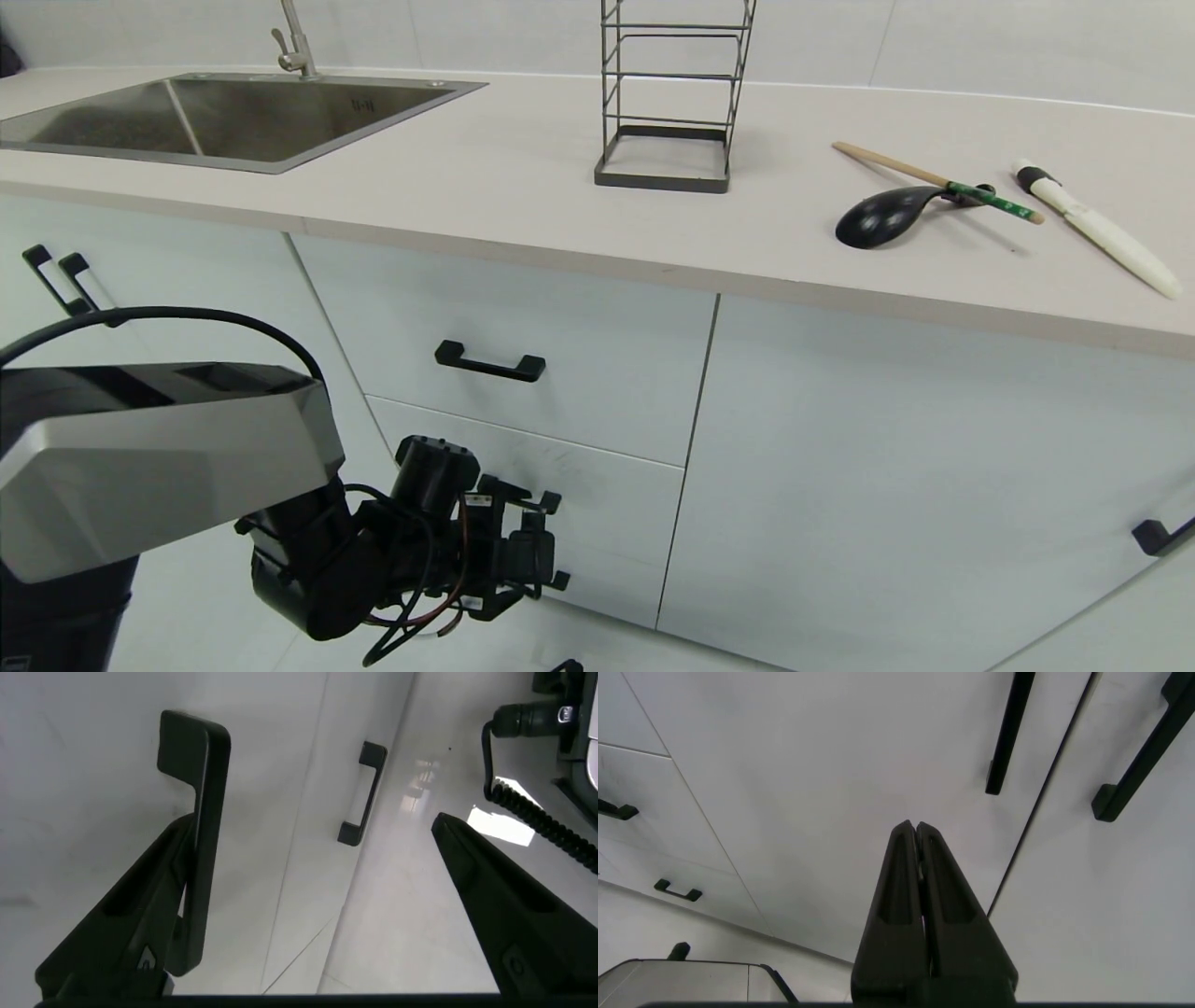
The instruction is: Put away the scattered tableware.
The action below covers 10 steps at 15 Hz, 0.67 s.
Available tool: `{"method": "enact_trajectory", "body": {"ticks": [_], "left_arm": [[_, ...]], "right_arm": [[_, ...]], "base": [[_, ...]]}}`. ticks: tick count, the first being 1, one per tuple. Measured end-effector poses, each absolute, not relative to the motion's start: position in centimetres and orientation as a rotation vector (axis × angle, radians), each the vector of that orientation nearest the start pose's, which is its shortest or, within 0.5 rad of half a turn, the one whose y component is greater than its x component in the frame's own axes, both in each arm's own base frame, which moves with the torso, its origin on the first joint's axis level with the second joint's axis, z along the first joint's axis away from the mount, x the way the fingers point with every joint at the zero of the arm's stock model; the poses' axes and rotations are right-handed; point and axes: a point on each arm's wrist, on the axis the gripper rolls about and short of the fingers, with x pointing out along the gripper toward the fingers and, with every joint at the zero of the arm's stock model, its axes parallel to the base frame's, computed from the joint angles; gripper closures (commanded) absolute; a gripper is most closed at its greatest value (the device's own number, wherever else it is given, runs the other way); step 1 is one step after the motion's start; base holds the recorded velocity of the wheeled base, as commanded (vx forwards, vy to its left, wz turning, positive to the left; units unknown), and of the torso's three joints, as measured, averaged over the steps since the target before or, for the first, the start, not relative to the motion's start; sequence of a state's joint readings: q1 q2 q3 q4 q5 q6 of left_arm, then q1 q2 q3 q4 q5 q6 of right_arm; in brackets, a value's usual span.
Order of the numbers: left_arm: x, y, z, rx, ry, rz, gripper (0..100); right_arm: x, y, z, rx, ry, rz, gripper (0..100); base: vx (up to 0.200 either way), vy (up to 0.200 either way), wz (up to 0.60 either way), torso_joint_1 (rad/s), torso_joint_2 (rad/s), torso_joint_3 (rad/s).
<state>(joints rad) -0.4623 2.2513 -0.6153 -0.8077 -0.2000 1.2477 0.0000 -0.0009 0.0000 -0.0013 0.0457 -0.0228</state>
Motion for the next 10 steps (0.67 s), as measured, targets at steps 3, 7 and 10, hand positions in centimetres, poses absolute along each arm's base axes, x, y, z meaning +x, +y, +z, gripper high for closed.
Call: {"method": "enact_trajectory", "body": {"ticks": [3,7,10], "left_arm": [[27.9,-14.4,-2.4,1.234,0.355,-1.080,0],[26.3,-13.7,-2.7,1.229,0.416,-1.120,0],[26.1,-13.7,-2.2,1.229,0.407,-1.118,0]], "right_arm": [[-2.3,0.1,7.6,-0.023,-0.003,0.046,100],[-2.3,0.1,7.6,-0.023,-0.002,0.046,100],[-2.3,0.1,7.6,-0.022,-0.002,0.046,100]], "base": [[0.000,0.000,0.00,0.000,0.00,0.000],[0.000,0.000,0.00,0.000,0.00,0.000],[0.000,0.000,0.00,0.000,0.00,0.000]]}}
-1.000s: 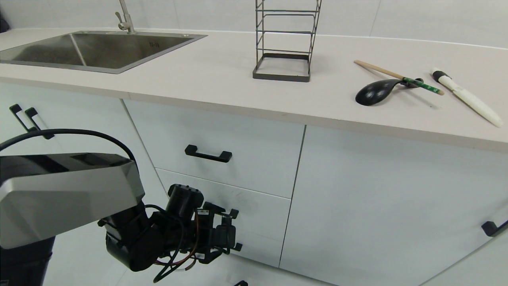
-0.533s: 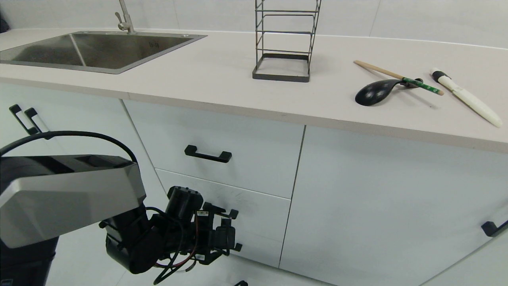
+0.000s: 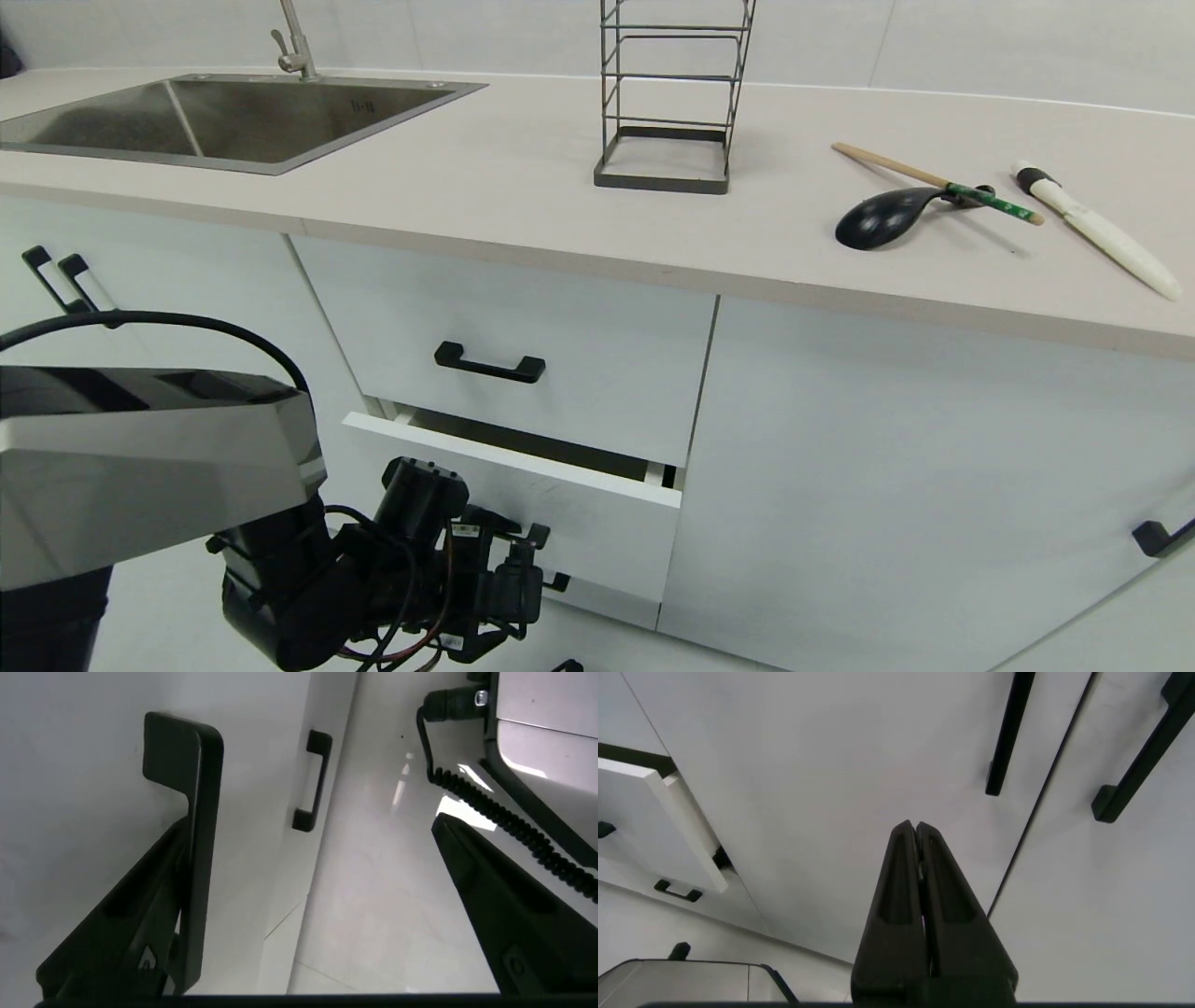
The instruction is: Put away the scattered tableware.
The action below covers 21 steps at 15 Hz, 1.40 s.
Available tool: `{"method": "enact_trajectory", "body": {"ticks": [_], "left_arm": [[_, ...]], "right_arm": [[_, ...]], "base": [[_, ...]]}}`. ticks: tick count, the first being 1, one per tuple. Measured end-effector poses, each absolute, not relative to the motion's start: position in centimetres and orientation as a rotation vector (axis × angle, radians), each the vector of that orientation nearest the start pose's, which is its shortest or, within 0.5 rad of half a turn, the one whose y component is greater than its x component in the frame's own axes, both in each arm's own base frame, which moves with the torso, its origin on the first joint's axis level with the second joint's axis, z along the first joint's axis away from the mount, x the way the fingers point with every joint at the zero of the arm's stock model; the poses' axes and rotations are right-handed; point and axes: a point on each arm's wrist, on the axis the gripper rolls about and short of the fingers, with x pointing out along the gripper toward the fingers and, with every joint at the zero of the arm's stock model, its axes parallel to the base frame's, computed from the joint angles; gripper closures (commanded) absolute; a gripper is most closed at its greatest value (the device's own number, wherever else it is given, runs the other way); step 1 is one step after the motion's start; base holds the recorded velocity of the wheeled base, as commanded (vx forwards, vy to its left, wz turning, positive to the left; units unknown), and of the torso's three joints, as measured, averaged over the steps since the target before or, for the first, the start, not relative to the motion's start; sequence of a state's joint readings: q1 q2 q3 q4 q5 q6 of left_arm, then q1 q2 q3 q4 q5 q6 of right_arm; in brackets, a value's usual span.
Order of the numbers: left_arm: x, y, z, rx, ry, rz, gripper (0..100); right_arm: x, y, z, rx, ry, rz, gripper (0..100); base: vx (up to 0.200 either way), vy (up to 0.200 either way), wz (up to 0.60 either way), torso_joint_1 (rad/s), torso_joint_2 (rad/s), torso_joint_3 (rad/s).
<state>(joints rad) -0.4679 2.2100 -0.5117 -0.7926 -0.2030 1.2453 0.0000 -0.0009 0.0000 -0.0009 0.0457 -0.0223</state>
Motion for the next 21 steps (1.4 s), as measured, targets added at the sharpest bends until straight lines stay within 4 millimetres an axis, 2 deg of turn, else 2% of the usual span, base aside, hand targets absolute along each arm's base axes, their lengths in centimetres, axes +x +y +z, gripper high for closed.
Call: {"method": "enact_trajectory", "body": {"ticks": [7,12,18,21], "left_arm": [[25.2,-13.5,-1.4,1.231,0.396,-1.120,0],[23.6,-12.7,0.4,1.223,0.374,-1.100,0],[19.9,-11.2,4.7,1.222,0.259,-1.051,0],[18.7,-10.6,6.9,1.209,0.187,-1.004,0]], "right_arm": [[-2.3,0.1,7.6,-0.023,-0.003,0.046,100],[-2.3,0.1,7.6,-0.023,-0.003,0.046,100],[-2.3,0.1,7.6,-0.023,-0.002,0.046,100],[-2.3,0.1,7.6,-0.023,-0.003,0.046,100]], "base": [[0.000,0.000,0.00,0.000,0.00,0.000],[0.000,0.000,0.00,0.000,0.00,0.000],[0.000,0.000,0.00,0.000,0.00,0.000],[0.000,0.000,0.00,0.000,0.00,0.000]]}}
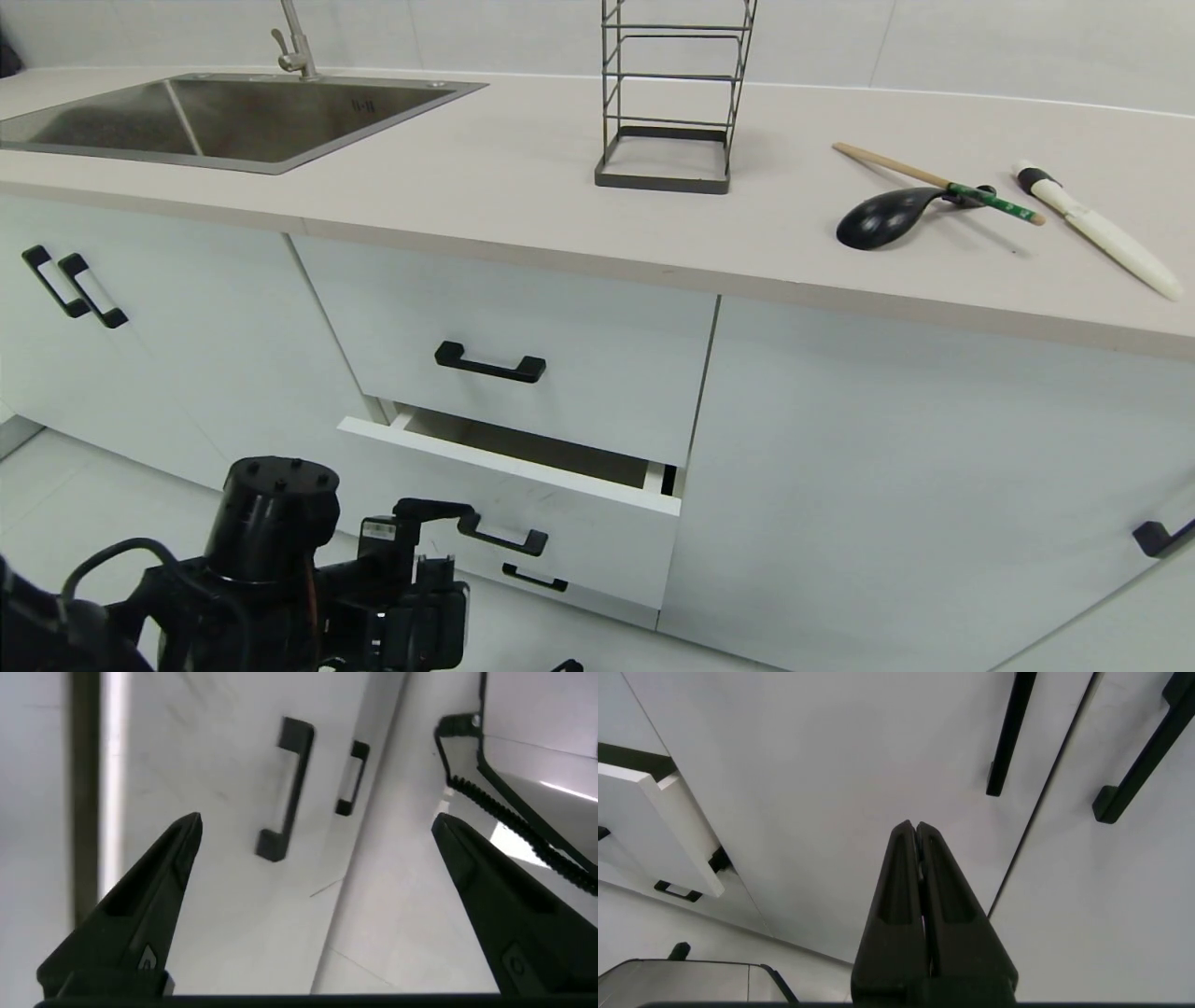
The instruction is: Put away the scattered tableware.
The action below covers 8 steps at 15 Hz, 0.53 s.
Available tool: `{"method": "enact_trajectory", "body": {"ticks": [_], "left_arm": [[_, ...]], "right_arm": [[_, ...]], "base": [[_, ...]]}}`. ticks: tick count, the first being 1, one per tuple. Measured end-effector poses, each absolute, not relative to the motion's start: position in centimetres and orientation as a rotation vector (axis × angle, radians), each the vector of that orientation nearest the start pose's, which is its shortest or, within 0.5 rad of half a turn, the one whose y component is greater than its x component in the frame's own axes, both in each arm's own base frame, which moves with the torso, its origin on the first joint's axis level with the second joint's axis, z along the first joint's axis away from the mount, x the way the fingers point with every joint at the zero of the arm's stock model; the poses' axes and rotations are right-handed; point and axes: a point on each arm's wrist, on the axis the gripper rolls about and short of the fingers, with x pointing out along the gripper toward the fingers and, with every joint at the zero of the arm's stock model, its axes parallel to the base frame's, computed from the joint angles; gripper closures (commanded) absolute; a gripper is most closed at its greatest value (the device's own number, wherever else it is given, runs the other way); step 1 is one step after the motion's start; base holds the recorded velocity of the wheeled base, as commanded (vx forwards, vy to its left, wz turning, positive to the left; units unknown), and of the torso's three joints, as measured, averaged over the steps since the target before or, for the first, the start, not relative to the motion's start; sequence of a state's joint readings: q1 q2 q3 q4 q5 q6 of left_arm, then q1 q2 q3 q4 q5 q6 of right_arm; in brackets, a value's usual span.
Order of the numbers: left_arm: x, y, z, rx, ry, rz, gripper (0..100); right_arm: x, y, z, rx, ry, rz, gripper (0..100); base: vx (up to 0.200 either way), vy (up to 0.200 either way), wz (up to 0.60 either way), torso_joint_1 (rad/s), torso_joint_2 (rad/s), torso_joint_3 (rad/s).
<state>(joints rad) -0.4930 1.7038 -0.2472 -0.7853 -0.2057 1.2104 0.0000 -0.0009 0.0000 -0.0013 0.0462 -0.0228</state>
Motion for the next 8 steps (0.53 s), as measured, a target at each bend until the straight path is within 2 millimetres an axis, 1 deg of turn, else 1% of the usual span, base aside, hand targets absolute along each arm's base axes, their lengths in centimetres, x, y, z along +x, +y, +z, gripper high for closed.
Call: {"method": "enact_trajectory", "body": {"ticks": [2,4,6,8], "left_arm": [[18.5,-10.5,8.1,1.177,0.151,-0.968,0],[18.8,-10.6,8.9,1.164,0.119,-0.944,0],[19.7,-11.1,9.5,1.161,0.088,-0.925,0],[20.8,-11.7,9.5,1.160,0.079,-0.920,0]], "right_arm": [[-2.3,0.1,7.6,-0.023,-0.002,0.046,100],[-2.3,0.1,7.6,-0.023,-0.003,0.046,100],[-2.3,0.1,7.6,-0.023,-0.003,0.047,100],[-2.3,0.1,7.6,-0.023,-0.003,0.046,100]], "base": [[0.000,0.000,0.00,0.000,0.00,0.000],[0.000,0.000,0.00,0.000,0.00,0.000],[0.000,0.000,0.00,0.000,0.00,0.000],[0.000,0.000,0.00,0.000,0.00,0.000]]}}
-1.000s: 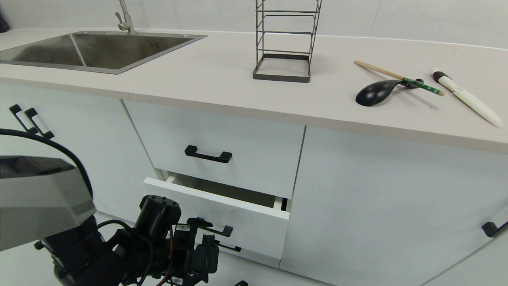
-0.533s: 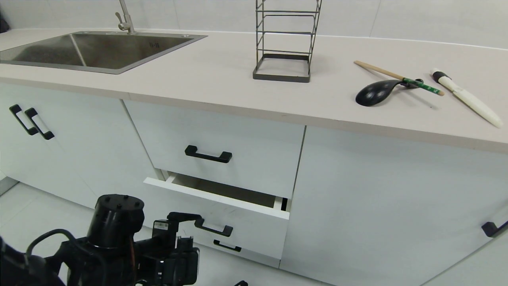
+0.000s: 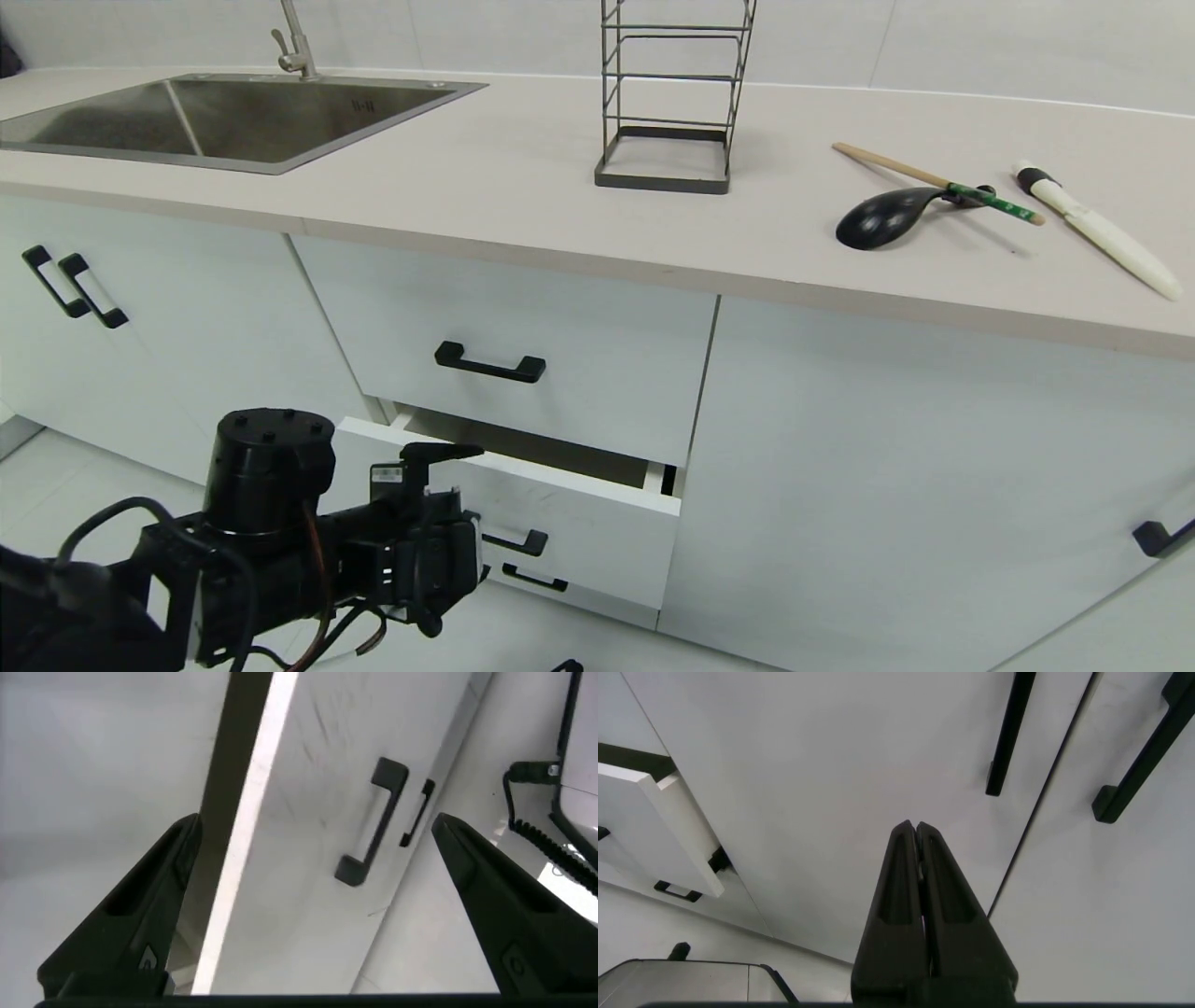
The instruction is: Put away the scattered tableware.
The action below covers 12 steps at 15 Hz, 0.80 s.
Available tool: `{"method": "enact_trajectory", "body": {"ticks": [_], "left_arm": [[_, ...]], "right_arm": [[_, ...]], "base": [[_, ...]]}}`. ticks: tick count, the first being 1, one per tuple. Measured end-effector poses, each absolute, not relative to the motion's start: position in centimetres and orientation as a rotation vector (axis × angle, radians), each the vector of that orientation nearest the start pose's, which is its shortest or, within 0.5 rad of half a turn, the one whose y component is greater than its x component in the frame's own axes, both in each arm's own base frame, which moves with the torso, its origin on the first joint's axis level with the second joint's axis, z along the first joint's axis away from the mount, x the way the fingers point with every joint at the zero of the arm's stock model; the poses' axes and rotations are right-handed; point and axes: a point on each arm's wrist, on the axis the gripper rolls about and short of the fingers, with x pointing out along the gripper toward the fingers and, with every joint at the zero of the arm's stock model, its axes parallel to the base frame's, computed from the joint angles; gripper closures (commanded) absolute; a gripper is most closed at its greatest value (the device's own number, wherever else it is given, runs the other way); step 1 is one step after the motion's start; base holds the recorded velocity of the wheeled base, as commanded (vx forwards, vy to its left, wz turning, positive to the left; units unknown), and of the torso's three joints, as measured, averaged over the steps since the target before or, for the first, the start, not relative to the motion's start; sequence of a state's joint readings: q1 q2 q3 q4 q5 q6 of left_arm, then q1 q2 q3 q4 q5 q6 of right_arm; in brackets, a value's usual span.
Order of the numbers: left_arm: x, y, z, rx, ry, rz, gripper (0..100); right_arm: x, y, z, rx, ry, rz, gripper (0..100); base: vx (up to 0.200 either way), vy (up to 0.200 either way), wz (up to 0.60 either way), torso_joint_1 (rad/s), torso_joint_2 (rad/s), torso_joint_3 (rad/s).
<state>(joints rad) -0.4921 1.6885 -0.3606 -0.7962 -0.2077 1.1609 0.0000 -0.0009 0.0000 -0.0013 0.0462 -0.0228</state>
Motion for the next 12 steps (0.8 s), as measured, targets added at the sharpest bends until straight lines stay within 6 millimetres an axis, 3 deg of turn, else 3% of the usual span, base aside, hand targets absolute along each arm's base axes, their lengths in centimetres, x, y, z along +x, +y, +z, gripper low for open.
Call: {"method": "enact_trajectory", "body": {"ticks": [5,12], "left_arm": [[23.3,-12.9,8.7,1.160,0.091,-0.924,0],[24.9,-13.5,7.0,1.158,0.091,-0.916,0]], "right_arm": [[-2.3,0.1,7.6,-0.023,-0.003,0.046,100],[-2.3,0.1,7.6,-0.023,-0.003,0.046,100]], "base": [[0.000,0.000,0.00,0.000,0.00,0.000],[0.000,0.000,0.00,0.000,0.00,0.000]]}}
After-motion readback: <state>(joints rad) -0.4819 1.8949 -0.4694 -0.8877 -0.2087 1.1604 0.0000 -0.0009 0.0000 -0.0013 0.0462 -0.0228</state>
